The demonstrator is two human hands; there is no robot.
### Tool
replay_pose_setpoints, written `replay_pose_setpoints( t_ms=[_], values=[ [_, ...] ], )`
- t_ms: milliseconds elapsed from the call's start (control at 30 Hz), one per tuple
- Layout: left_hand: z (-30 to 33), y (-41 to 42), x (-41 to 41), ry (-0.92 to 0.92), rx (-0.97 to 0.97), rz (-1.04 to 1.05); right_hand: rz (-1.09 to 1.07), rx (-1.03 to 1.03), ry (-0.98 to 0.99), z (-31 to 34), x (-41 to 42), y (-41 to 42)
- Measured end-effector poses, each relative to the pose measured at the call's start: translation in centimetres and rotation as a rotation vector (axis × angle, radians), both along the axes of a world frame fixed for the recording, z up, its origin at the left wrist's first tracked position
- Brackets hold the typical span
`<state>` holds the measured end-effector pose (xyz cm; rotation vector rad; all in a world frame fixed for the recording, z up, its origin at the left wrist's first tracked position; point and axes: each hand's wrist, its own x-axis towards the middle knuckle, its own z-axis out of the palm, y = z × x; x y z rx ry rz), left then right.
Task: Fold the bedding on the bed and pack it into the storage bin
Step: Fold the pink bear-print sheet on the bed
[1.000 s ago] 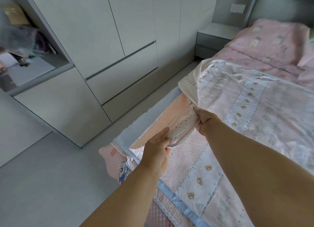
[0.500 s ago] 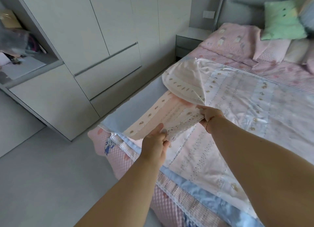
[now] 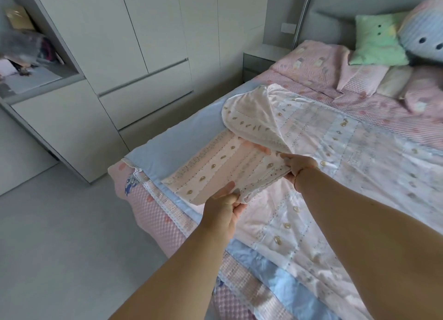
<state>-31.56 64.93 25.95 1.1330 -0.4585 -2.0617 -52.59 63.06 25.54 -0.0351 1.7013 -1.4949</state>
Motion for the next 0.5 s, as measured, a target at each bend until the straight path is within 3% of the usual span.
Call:
replay_pose_setpoints(
  t_ms=[500],
  values=[
    [1.0,16.3,-8.5,-0.093,0.0,0.096,0.143,0.009,-0.095,-0.9,-8.6,13.2]
  ],
)
